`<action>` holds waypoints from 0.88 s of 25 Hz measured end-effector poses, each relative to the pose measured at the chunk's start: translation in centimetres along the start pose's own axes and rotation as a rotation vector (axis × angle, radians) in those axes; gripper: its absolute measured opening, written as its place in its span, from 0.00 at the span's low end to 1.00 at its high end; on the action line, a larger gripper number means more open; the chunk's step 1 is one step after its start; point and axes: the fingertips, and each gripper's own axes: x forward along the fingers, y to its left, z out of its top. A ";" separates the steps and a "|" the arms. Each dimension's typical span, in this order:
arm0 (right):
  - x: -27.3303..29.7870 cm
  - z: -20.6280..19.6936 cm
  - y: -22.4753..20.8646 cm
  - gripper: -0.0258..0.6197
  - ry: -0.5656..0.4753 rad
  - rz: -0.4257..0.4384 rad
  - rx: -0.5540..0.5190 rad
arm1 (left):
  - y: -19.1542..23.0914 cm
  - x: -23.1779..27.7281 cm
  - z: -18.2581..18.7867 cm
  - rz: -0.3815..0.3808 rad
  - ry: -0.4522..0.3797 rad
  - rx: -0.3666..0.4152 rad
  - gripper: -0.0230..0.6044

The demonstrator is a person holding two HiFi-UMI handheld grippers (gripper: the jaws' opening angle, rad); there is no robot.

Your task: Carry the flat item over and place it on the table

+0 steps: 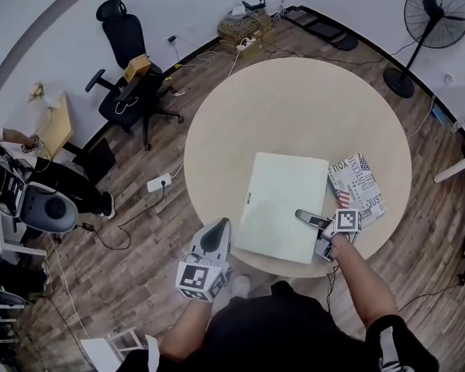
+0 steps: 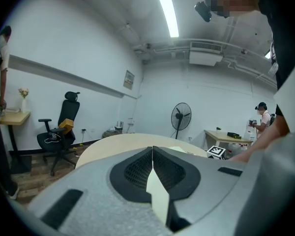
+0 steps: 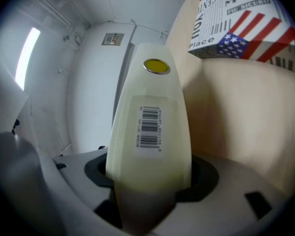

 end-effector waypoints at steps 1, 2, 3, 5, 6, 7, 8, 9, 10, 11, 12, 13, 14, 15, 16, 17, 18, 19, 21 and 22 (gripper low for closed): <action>0.1 -0.2 -0.7 0.51 0.013 -0.018 0.010 | 0.3 -0.1 -0.1 0.005 0.000 -0.005 0.05; 0.0 -0.3 -1.3 0.51 0.026 -0.041 0.021 | 0.5 -0.2 -0.2 0.011 -0.001 -0.011 0.05; -0.1 -0.4 -1.8 0.51 0.035 -0.064 0.030 | 0.7 -0.3 -0.2 0.016 -0.004 -0.015 0.05; -0.1 -0.7 -1.9 0.52 0.042 -0.077 0.051 | 0.9 -0.7 -0.2 0.021 -0.008 -0.014 0.05; 0.0 -0.8 -1.9 0.53 0.042 -0.078 0.058 | 1.0 -0.8 -0.3 0.021 -0.008 -0.014 0.05; 0.1 -0.8 -2.0 0.56 0.041 -0.092 0.057 | 1.0 -0.9 -0.3 0.021 -0.008 -0.014 0.05; 0.1 -0.8 -2.3 0.57 0.039 -0.120 0.052 | 1.1 -0.9 -0.4 0.019 -0.008 -0.015 0.05; 0.1 -0.7 -2.7 0.59 0.037 -0.157 0.044 | 1.1 -0.9 -0.4 0.017 -0.008 -0.016 0.05; 0.0 -0.7 -3.1 0.61 0.033 -0.200 0.035 | 1.1 -1.0 -0.4 0.014 -0.008 -0.015 0.05; -0.2 -0.7 -3.5 0.63 0.028 -0.243 0.023 | 1.0 -1.1 -0.4 0.009 -0.010 -0.014 0.05; -0.5 -0.7 -3.8 0.64 0.022 -0.284 0.009 | 0.9 -1.1 -0.3 0.004 -0.012 -0.012 0.05; -0.7 -0.6 -4.1 0.65 0.017 -0.322 -0.008 | 0.8 -1.1 -0.3 -0.002 -0.014 -0.010 0.05; -0.8 -0.4 -4.2 0.66 0.013 -0.360 -0.030 | 0.7 -1.1 -0.2 -0.007 -0.016 -0.008 0.05; -0.9 -0.2 -4.4 0.67 0.013 -0.400 -0.056 | 0.6 -1.0 -0.2 -0.011 -0.016 -0.006 0.05; -1.1 -0.1 -4.6 0.67 0.014 -0.441 -0.081 | 0.6 -1.0 -0.2 -0.014 -0.016 -0.005 0.05; -1.2 0.0 -4.7 0.68 0.015 -0.483 -0.104 | 0.6 -1.0 -0.2 -0.018 -0.015 -0.005 0.05; -1.4 0.1 -4.9 0.69 0.015 -0.525 -0.128 | 0.7 -1.1 -0.2 -0.022 -0.014 -0.005 0.05; -1.7 0.2 -5.0 0.69 0.014 -0.568 -0.155 | 0.6 -1.2 -0.2 -0.026 -0.014 -0.007 0.05; -2.3 0.6 -5.2 0.71 0.012 -0.639 -0.218 | 0.6 -1.3 -0.1 -0.035 -0.015 -0.008 0.05; -2.6 0.8 -5.0 0.71 0.009 -0.662 -0.252 | 0.6 -1.3 -0.1 -0.038 -0.016 -0.008 0.05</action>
